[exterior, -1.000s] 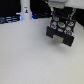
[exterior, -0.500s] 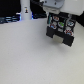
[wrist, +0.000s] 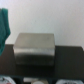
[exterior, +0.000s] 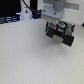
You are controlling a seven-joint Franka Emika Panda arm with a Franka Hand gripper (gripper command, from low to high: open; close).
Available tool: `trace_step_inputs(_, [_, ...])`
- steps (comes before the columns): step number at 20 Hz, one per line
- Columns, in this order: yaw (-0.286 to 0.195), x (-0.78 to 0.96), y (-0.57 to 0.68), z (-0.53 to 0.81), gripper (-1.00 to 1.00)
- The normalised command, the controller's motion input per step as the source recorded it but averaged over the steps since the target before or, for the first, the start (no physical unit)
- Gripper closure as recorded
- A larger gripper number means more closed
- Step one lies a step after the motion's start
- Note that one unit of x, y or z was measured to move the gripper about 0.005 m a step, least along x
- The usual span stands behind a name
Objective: Open the kcup holder, insert the kcup into the holder, and close the kcup holder
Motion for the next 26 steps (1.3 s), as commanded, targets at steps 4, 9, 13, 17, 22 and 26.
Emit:
trace_step_inputs(4, [0.225, 0.32, 0.22, -0.13, -1.0])
trace_step_inputs(9, [0.229, 0.17, 0.19, -0.18, -1.0])
trace_step_inputs(13, [0.241, -0.01, 0.13, -0.19, -1.0])
trace_step_inputs(17, [0.171, -0.24, 0.29, -0.07, -1.0])
trace_step_inputs(22, [0.128, -0.26, 0.48, 0.03, -1.0])
trace_step_inputs(26, [0.099, -0.35, 0.55, 0.02, -1.0])
